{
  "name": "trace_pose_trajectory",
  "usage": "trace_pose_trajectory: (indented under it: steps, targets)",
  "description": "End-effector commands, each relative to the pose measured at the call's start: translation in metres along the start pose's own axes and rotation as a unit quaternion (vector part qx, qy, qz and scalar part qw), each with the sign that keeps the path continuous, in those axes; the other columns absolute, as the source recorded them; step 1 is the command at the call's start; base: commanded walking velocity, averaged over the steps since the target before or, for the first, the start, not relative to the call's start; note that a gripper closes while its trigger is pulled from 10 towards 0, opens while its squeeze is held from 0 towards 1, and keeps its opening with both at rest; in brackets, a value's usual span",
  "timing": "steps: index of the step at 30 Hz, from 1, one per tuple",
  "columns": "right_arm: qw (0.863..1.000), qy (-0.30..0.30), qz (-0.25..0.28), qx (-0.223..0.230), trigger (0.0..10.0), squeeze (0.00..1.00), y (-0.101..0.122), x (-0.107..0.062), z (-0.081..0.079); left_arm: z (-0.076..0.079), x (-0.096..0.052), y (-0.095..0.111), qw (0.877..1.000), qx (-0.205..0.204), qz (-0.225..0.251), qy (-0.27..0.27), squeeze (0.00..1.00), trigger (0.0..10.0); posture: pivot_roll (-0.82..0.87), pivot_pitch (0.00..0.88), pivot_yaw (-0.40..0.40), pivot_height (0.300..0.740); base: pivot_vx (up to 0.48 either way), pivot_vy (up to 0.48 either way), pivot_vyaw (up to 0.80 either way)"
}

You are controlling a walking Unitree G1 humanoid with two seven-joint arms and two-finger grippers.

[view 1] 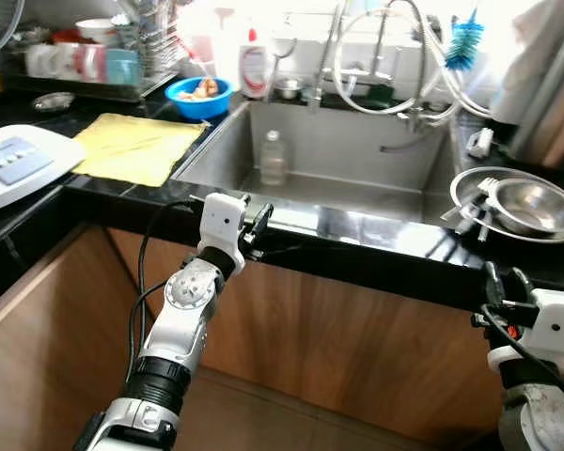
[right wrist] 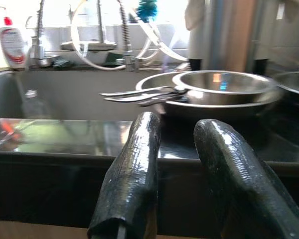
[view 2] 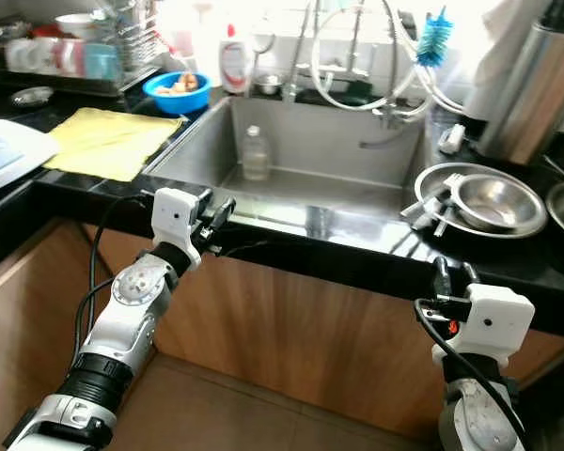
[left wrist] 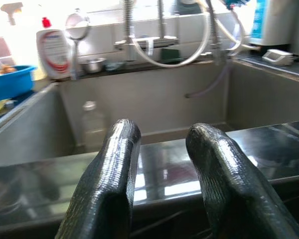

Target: Kitchen organization

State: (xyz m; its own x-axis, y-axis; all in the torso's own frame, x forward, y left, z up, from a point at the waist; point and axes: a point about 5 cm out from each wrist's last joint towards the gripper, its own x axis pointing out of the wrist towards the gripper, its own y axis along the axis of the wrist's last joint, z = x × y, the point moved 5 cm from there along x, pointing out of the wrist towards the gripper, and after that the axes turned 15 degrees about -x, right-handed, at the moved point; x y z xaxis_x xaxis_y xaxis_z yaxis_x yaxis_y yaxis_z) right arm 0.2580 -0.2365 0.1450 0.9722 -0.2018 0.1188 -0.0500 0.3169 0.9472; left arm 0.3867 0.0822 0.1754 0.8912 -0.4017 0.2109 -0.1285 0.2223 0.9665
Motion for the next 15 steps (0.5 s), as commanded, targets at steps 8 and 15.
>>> trace_pose_trajectory:
  steps: [8, 15]
  targets:
    - [1.0, 0.01, 0.004, 0.005, 10.0, 0.0, 0.0058, 0.0016, -0.006, -0.0091, 0.0006, 0.0067, 1.0, 0.001, 0.008, 0.014, 0.0, 10.0, -0.03, 0.0, -0.001, 0.74, 0.0, 0.0, -0.62]
    - [1.0, -0.004, 0.007, 0.004, 10.0, 0.0, 0.0073, 0.0008, -0.0016, -0.0069, 0.0072, 0.0112, 1.0, -0.003, 0.011, 0.008, 0.0, 10.0, -0.04, 0.0, 0.028, 0.74, 0.0, 0.197, -0.62]
